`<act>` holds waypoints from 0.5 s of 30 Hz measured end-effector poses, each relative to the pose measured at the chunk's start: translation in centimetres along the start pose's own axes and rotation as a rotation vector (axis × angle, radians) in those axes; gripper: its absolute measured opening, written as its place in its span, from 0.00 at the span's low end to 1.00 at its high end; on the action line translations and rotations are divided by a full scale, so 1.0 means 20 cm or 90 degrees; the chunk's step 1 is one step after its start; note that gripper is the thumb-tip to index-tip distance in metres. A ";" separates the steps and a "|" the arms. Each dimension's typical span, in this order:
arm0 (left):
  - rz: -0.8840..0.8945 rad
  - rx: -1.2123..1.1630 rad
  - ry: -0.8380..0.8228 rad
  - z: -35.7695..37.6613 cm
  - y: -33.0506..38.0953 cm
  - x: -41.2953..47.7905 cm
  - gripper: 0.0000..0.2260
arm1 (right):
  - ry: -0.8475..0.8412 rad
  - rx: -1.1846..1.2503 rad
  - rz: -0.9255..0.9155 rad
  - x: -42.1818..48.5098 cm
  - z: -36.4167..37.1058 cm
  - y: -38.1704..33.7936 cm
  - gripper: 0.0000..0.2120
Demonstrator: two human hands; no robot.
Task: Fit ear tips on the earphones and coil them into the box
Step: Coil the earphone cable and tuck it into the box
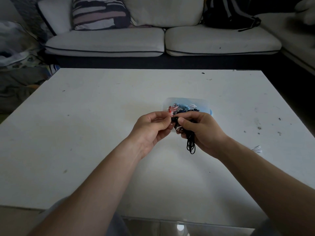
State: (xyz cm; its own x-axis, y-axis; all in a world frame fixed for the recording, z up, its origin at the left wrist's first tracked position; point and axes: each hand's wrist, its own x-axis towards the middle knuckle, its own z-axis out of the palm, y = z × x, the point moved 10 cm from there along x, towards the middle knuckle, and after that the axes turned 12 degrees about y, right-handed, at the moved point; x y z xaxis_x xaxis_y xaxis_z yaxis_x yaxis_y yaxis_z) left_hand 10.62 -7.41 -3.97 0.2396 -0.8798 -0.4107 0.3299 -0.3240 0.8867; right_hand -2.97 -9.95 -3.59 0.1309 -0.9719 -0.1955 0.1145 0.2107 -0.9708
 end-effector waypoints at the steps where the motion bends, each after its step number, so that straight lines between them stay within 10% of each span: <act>1: -0.001 0.003 0.001 0.00 0.00 0.00 0.05 | 0.000 -0.001 0.001 0.00 0.00 0.00 0.07; 15: -0.006 0.010 -0.008 0.00 0.00 0.00 0.05 | -0.005 0.000 0.007 0.00 0.00 0.00 0.08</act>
State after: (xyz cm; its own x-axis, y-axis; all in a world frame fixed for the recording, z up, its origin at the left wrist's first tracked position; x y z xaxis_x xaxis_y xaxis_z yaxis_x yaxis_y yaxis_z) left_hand 10.71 -7.45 -4.00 0.2253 -0.8806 -0.4170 0.3180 -0.3381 0.8858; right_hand -2.93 -9.91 -3.60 0.1393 -0.9688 -0.2048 0.1135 0.2211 -0.9686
